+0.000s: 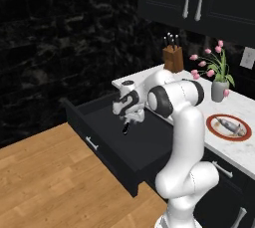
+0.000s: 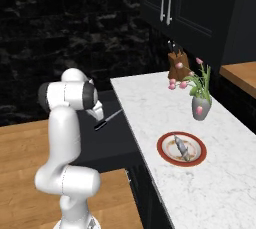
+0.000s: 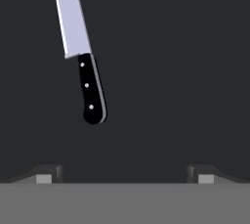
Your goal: Pick up the knife from the drawer and place it on the cutting board. Then place the meat from the plate to the cutting board.
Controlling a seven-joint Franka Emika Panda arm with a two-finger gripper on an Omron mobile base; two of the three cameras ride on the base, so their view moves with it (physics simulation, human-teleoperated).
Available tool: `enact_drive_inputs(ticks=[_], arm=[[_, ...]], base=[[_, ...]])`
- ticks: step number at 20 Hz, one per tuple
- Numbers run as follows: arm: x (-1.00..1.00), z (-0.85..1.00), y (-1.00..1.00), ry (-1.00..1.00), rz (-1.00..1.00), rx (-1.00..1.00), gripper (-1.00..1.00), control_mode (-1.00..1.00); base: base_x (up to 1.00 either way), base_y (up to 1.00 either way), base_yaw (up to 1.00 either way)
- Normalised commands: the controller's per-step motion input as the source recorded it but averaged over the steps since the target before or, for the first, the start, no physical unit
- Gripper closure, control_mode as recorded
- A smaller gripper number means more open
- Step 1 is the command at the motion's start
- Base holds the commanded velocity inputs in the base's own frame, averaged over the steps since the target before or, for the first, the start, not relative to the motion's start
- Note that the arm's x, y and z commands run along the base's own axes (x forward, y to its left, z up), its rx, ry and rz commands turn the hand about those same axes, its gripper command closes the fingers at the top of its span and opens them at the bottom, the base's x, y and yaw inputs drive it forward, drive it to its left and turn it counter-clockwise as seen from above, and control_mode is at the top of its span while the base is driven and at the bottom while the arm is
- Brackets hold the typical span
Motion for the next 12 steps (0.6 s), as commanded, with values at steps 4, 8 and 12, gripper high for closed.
enact_drive_inputs(ticks=[4, 8, 12], arm=[[0.07, -0.17, -0.08, 0.01, 0.00, 0.00, -1.00, -1.00], [0.03, -0.44, 0.00, -0.06, 0.02, 0.00, -1.00, -1.00], [0.06, -0.49, 0.00, -0.09, 0.06, 0.00, -1.00, -1.00]], base=[[0.00, 0.00, 0.00], [0.00, 0.00, 0.00], [0.00, 0.00, 0.00]])
